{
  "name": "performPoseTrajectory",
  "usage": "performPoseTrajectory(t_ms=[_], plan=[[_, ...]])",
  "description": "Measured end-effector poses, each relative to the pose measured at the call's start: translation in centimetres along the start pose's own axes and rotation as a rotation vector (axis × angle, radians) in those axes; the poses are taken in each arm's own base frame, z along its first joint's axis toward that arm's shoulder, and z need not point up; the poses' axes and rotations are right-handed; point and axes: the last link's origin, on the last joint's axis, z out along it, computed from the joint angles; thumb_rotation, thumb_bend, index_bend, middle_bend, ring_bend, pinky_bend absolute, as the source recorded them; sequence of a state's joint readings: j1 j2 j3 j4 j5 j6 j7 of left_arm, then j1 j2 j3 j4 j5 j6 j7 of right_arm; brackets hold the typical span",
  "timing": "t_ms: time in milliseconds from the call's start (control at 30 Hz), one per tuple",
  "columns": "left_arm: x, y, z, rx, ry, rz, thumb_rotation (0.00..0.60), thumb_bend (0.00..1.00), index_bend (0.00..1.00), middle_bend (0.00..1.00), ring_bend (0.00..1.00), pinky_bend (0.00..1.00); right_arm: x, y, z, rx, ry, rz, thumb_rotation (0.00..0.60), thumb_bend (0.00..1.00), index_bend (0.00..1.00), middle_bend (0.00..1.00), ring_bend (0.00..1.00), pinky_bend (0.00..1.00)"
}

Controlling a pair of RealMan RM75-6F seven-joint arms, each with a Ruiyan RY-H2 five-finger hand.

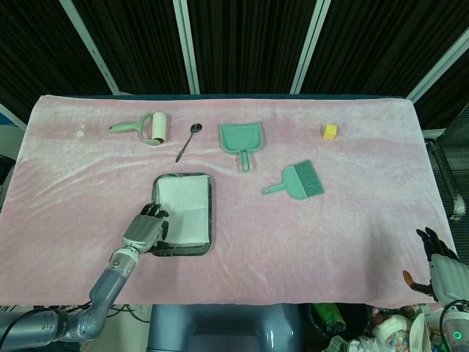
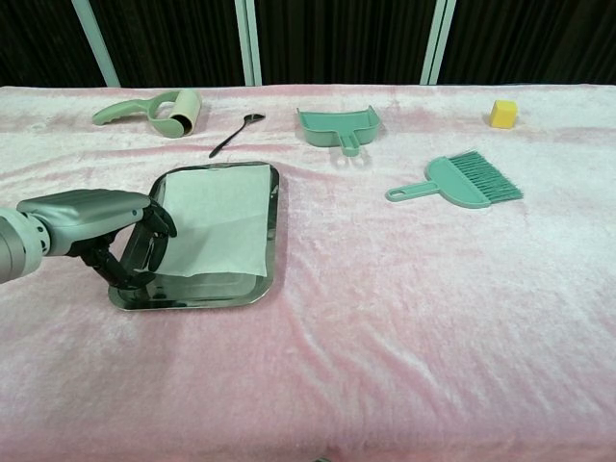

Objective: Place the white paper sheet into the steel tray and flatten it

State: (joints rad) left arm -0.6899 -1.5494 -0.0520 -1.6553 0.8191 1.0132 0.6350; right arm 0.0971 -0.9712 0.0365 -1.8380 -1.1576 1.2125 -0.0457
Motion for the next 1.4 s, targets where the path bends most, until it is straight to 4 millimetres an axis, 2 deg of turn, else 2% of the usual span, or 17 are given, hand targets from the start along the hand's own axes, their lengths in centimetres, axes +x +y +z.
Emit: performPoseTrajectory(t_ms=[700,1100,1300,1400], plan=[[0.72,0.14,-0.32,-0.026,0.027,0.048,0.6,0.38,0.52,0.18,0.0,0.0,-0.02,-0.01,0.04,-0.001,-0.003,0.005,0.6,0.25,0.0,0.01,0.09,0.16],[0.74,-0.57,-0.87,-0.052,0.0,0.076,0.6,0.38,0.51,0.18,0.0,0.0,-0.08,-0.01,0.07,-0.004,-0.006,0.004,0.6,0.25,0.0,0.01,0.09,0.15],[0.77,-0.46,-0.64,-0.046,0.007,0.084,0.6,0.38,0.47,0.18,0.0,0.0,-0.04,0.02,0.05,-0.006,-0.004,0.005,0.6,0.25,0.0,0.01,0.09,0.16],[0.76,-0.4,-0.63,-0.044,0.009,0.092,0.6,0.37,0.37,0.17,0.0,0.0,-0.05,0.01,0.08,-0.005,-0.005,0.005,0.6,0.25,0.0,0.01,0.09,0.16]])
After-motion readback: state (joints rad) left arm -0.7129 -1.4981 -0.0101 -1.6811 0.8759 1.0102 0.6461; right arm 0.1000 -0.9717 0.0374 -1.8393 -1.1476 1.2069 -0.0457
